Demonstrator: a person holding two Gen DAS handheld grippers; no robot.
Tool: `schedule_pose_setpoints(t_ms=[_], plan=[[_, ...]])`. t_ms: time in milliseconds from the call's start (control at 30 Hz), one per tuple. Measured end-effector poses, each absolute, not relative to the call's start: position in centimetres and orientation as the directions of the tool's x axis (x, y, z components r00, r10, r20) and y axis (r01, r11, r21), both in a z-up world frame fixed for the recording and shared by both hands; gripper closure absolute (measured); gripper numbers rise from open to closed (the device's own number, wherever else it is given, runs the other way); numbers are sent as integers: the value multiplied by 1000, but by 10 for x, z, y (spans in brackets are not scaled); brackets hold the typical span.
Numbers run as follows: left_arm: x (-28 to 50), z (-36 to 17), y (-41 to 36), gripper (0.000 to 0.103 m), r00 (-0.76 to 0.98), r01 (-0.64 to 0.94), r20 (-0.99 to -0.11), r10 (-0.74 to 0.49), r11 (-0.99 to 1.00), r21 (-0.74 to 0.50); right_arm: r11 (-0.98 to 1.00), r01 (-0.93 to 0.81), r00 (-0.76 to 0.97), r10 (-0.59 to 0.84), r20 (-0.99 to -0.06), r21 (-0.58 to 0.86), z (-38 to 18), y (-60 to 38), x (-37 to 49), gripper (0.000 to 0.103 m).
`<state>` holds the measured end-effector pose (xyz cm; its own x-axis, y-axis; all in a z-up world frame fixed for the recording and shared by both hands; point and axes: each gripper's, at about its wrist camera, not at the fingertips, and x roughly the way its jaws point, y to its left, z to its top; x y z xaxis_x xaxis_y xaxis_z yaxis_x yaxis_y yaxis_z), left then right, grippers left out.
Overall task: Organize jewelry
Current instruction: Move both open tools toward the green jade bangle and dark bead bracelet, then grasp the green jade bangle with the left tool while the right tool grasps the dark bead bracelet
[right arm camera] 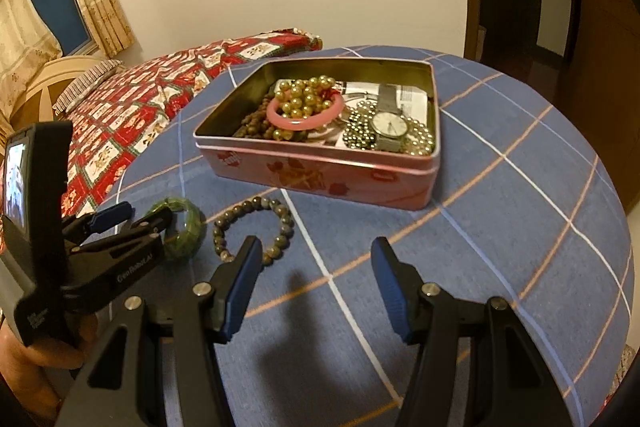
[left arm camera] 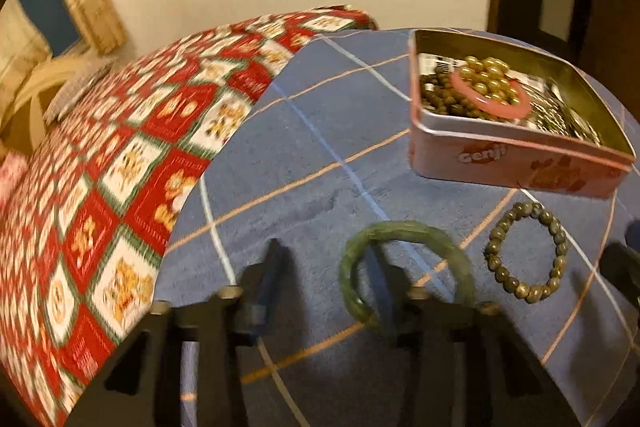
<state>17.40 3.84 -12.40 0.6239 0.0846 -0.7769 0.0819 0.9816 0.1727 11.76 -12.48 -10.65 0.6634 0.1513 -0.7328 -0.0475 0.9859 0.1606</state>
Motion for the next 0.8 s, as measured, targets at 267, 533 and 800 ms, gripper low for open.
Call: schedule_pose_setpoints(t_ms=[267,533,800], plan=[[170,-125,46,96,616,141,-786,-52,989,45,991,-80,647,135,-751,110,-111,-109,140,49],[158,-118,48,97,636,136,-764,-112,990,-32,992,-124,597,90,-797,19,-126,-82,162,59],[142,-98,50,97,678,140,-722,-141,988,-61,986,-164,587,74,-806,-29,-119,-78,150,92]])
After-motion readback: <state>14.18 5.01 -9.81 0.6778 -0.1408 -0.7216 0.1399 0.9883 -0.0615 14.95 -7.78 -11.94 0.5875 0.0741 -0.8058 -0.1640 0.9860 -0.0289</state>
